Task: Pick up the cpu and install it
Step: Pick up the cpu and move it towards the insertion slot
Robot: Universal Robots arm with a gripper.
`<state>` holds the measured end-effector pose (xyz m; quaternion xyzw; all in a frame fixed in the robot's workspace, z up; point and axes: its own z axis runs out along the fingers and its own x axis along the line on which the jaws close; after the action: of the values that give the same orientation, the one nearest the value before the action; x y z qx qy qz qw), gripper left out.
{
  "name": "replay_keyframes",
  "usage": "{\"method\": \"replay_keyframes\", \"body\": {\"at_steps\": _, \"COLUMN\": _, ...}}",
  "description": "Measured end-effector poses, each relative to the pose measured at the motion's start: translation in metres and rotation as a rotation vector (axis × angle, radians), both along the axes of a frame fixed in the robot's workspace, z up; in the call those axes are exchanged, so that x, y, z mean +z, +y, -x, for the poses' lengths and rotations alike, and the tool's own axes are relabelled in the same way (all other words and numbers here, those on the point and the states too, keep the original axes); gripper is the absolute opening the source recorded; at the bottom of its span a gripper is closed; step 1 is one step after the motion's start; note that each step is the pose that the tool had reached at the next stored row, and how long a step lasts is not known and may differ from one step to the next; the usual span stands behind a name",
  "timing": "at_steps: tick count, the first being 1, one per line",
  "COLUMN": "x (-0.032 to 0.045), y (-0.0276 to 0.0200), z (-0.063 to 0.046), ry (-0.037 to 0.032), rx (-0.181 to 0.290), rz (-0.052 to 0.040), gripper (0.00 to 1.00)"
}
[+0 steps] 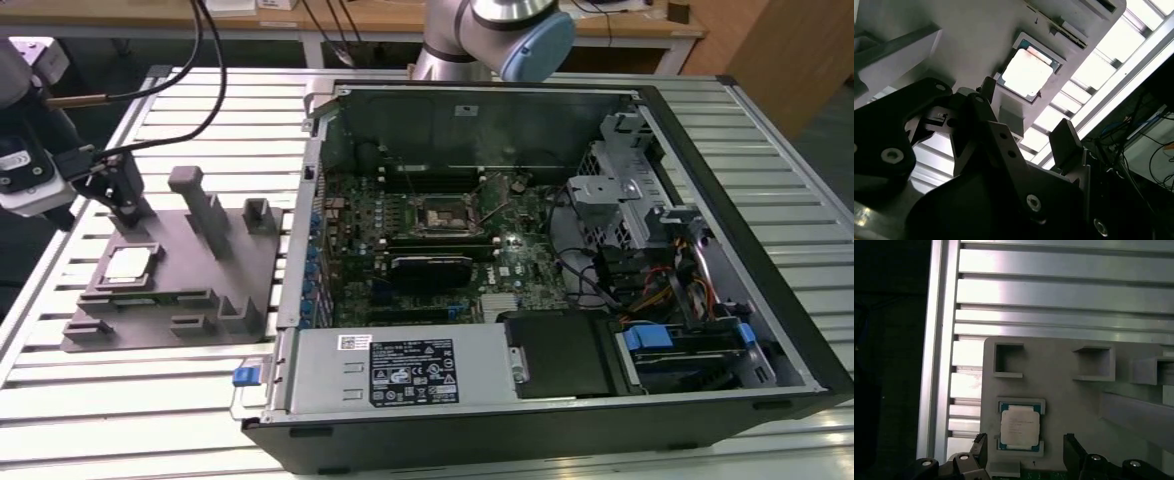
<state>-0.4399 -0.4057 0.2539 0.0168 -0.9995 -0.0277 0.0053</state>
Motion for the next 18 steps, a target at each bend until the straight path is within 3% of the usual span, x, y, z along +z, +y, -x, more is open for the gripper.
{"method": "replay_keyframes", "body": {"at_steps": 18, "x": -0.0225, "y": -0.0001, "z": 0.0, "ry": 0.0, "rx": 0.0, "rz": 0.0, "gripper": 0.71}}
